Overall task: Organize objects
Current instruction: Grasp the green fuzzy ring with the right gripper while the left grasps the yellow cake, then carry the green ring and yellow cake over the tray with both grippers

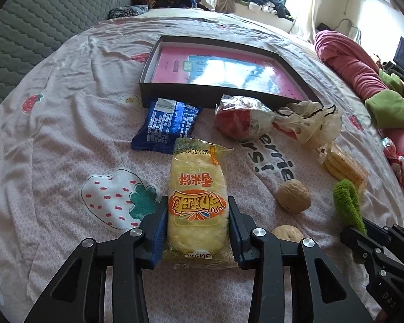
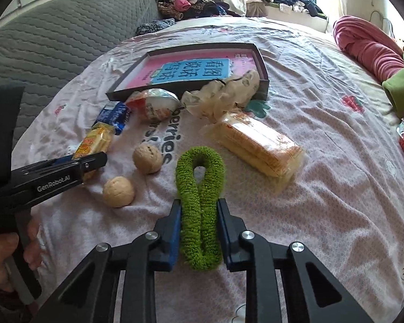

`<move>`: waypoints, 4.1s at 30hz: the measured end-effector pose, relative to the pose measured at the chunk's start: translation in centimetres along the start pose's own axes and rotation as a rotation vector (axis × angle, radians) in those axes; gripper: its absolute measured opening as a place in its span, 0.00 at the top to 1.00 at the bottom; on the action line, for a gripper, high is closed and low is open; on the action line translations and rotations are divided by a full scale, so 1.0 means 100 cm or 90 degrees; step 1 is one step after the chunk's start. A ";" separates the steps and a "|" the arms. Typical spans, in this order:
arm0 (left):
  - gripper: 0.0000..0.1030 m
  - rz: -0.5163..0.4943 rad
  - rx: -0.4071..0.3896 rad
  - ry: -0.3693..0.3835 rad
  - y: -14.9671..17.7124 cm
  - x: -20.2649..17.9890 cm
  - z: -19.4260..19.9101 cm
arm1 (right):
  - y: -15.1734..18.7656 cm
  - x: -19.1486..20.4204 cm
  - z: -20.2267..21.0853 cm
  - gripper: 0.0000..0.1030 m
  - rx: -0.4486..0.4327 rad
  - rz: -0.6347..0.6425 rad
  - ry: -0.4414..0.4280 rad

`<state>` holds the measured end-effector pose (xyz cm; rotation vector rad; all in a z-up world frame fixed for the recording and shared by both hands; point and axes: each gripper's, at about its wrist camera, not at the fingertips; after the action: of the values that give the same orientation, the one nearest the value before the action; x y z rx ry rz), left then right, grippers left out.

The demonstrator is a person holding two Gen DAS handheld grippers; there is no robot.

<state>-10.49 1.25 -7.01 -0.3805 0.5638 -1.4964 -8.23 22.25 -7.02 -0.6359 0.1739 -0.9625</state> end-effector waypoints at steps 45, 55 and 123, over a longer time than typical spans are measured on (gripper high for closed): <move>0.60 -0.038 -0.083 -0.036 0.005 -0.037 0.109 | -0.030 0.029 0.087 0.75 -0.113 0.036 -0.005; 0.60 -0.045 -0.104 -0.043 -0.010 -0.041 0.123 | -0.042 0.031 0.094 0.75 -0.128 0.050 -0.010; 0.60 -0.053 -0.005 -0.081 -0.252 -0.036 -0.142 | -0.279 -0.028 -0.154 0.75 -0.005 0.074 -0.001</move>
<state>-39.21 4.97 -3.88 -0.5079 0.4577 -1.5378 -35.96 6.56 -3.74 -0.6278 0.2111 -0.8497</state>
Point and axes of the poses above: each gripper's, at about its wrist camera, not at the fingertips, and z roughly against the way its jaws point, x to its left, y to its underside, and after that the axes turned 1 degree about -y, right-handed
